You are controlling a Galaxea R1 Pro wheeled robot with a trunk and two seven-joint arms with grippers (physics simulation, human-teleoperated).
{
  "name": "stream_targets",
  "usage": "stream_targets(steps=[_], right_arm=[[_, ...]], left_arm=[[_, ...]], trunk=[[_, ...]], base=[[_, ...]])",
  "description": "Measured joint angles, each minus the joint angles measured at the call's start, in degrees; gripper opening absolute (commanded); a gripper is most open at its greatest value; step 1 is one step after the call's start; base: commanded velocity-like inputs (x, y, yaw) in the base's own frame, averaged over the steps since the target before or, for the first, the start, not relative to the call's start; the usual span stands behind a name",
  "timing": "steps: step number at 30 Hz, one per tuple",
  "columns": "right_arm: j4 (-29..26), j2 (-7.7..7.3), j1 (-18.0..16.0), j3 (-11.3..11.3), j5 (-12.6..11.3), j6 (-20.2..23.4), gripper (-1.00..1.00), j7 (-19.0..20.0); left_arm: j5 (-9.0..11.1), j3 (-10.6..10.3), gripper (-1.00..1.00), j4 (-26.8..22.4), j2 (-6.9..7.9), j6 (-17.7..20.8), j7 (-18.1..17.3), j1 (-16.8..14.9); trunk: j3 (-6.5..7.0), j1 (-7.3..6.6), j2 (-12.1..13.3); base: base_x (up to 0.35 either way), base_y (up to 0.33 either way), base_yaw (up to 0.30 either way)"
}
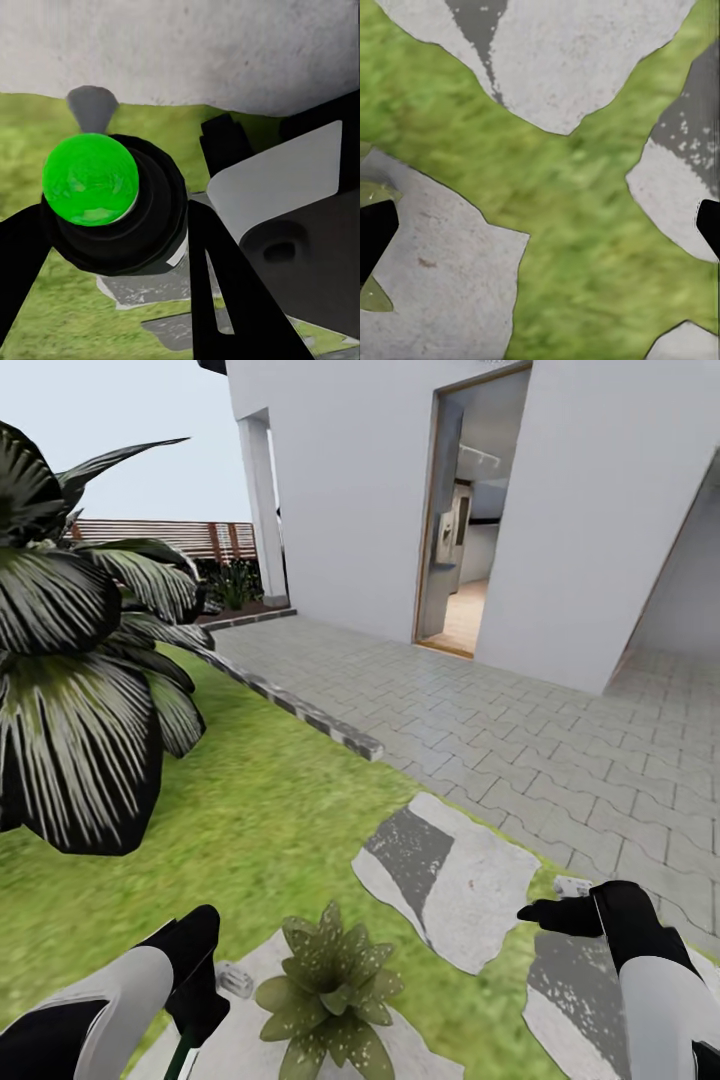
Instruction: Pick up the pesticide atomizer in the garden and spray insectifuge to fully cover both potted plants in the garden.
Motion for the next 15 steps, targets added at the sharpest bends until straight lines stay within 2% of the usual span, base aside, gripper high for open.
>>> stream_targets(steps=[6,12,14,15], right_arm=[[0.0,0.01,0.0,0.0,-0.01,0.01,1.0,0.0],[0.02,0.01,-0.01,0.0,-0.01,0.0,1.0,-0.01],[-0.01,0.01,-0.02,0.02,0.03,-0.01,1.0,-0.02],[-0.02,0.01,-0.01,0.05,0.06,-0.01,1.0,-0.02]], left_arm=[[-0.03,-0.01,-1.0,0.0,0.0,0.06,0.0,0.03],[-0.07,0.02,-1.0,-0.33,0.07,0.06,0.0,-0.01],[-0.19,-0.02,-1.0,-4.27,0.1,-0.02,0.02,-0.02],[-0.14,0.0,-1.0,-4.67,0.11,0.09,0.01,0.01]], trunk=[[0.24,0.02,0.0],[0.47,0.02,0.0],[0.5,0.02,0.0],[0.49,0.02,0.0]], base=[[0.022,0.003,-0.225],[0.0,0.0,-0.132],[0.0,0.0,-0.004],[0.0,0.0,-0.001]])
